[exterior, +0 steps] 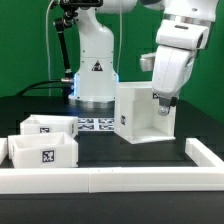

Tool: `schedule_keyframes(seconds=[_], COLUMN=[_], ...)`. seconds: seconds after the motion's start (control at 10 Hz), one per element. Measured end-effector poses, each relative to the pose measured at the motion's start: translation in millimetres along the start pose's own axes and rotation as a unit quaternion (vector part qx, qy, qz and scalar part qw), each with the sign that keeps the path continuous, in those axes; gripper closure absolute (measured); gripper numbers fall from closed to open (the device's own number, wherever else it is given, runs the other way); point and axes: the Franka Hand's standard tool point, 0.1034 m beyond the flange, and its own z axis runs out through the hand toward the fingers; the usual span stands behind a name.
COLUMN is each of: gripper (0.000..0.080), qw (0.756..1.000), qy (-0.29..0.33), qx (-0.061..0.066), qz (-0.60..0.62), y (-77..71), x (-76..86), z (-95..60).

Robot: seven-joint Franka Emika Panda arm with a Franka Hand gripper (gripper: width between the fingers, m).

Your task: Assemble drawer

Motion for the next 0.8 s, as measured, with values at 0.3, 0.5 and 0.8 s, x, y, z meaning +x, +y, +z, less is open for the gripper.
schedule_keyframes(seconds=[0.3, 0.5, 0.8], gripper=[0.0150, 0.0150, 0.0150], qw=[1.000, 1.000, 0.999], qy=[0.000, 0.001, 0.002], qx=[0.000, 0.000, 0.008], qz=[0.000, 0.003, 0.052], y=[-0.1, -0.1, -5.6], x=[0.1, 0.2, -9.8], z=[0.0, 0.0, 1.0])
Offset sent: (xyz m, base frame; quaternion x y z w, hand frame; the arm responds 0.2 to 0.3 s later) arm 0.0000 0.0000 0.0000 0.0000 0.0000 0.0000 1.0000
